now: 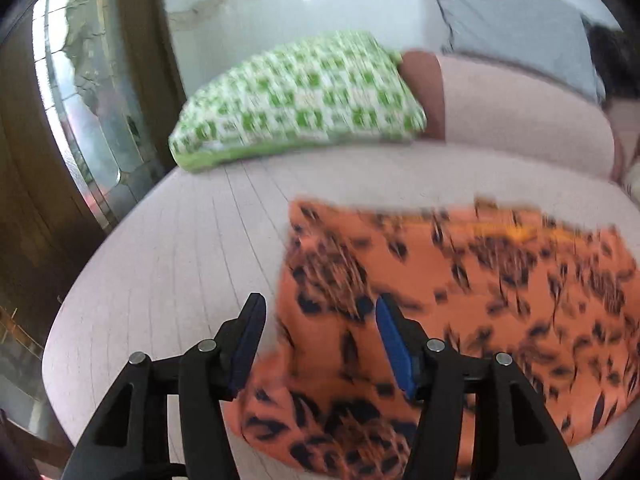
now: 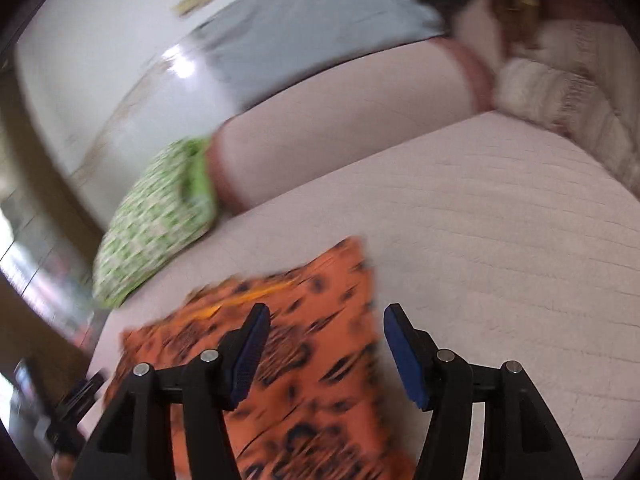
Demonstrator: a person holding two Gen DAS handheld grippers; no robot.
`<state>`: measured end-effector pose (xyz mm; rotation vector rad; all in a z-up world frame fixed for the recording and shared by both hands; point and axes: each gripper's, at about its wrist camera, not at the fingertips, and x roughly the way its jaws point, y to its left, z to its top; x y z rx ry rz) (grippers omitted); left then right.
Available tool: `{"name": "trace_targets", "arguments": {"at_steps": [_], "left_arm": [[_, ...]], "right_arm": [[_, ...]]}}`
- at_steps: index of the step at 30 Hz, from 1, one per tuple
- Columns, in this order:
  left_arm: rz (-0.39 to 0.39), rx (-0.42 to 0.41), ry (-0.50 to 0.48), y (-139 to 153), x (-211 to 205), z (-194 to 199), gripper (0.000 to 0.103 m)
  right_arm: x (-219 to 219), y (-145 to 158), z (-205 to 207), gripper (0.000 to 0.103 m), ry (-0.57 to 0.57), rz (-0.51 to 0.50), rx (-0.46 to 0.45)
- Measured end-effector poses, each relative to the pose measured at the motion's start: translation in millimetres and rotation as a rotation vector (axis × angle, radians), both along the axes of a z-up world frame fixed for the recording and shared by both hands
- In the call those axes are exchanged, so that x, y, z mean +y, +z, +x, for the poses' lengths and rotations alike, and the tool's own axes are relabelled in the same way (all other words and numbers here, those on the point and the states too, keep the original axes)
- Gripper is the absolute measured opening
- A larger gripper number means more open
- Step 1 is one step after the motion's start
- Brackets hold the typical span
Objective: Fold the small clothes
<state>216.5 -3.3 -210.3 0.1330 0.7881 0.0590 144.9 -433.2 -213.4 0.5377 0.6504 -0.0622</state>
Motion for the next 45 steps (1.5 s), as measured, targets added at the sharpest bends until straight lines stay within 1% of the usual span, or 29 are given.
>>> {"name": "trace_targets", "arguments": {"at_steps": [1,2,3,4,5,6,7,8,10,12,15,16,18,21,22,23,25,28,32,33,34,39,45], "left_arm": [[0.034,0.074,-0.011,-14,-6,1,0.070],[0.070,0.144,-0.022,-27,-10,5,0.081],[0.133,0.193,-0.023,-40,-16,4,0.082],[0.170,0.141,-0.029,-38,-21,-4,0.082],[0.188,0.138,-0.039,-32,-24,-8,0.082],[0.182,0.148,-0.056,-22,-27,-15,0.082],[0.155,0.128,-0.062,-13,-27,-23,0.082],[0.135,0.103,-0.061,-3,-25,-33,0.082],[0.112,0.043,-0.066,23,-26,-63,0.082],[0.101,-0.001,-0.074,47,-28,-79,0.082],[0.089,-0.079,-0.072,88,-33,-102,0.082],[0.088,-0.108,-0.067,105,-34,-113,0.082],[0.080,-0.156,-0.066,127,-35,-130,0.083],[0.051,-0.212,-0.070,158,-35,-155,0.086],[0.042,-0.227,-0.068,167,-33,-162,0.088],[0.036,-0.240,-0.065,173,-33,-170,0.088],[0.021,-0.272,-0.062,186,-30,-184,0.089],[-0.005,-0.297,-0.074,201,-26,-199,0.089],[-0.054,-0.331,-0.078,216,-17,-215,0.090],[-0.065,-0.332,-0.081,218,-16,-218,0.091],[-0.077,-0.334,-0.083,221,-15,-220,0.095],[-0.100,-0.368,-0.080,228,-8,-230,0.096],[-0.107,-0.362,-0.082,226,-5,-231,0.096]], "right_arm": [[6,-3,1,0.061,0.033,0.026,0.021],[15,-12,3,0.061,0.078,0.061,0.066],[24,-24,7,0.061,0.131,0.091,0.134],[36,-44,14,0.059,0.190,0.103,0.262],[43,-57,17,0.056,0.192,0.083,0.340],[50,-59,13,0.050,0.163,0.021,0.342],[54,-51,9,0.049,0.156,-0.018,0.327],[56,-43,3,0.049,0.157,-0.024,0.310],[57,-21,-18,0.050,0.131,-0.006,0.189],[63,2,-45,0.050,0.098,-0.044,0.078],[80,24,-80,0.053,0.083,-0.071,-0.026],[81,31,-92,0.054,0.078,-0.076,-0.041],[97,41,-108,0.054,0.084,-0.097,-0.067],[110,70,-130,0.054,0.085,-0.162,-0.094],[107,82,-142,0.055,0.081,-0.174,-0.106],[111,91,-144,0.055,0.078,-0.180,-0.120],[117,111,-157,0.062,0.069,-0.190,-0.161],[131,134,-171,0.063,0.058,-0.230,-0.211],[149,152,-183,0.063,0.068,-0.273,-0.251],[153,154,-184,0.063,0.073,-0.276,-0.260],[158,156,-185,0.063,0.081,-0.277,-0.268],[174,162,-187,0.063,0.110,-0.287,-0.288],[185,159,-181,0.063,0.112,-0.294,-0.278]]}}
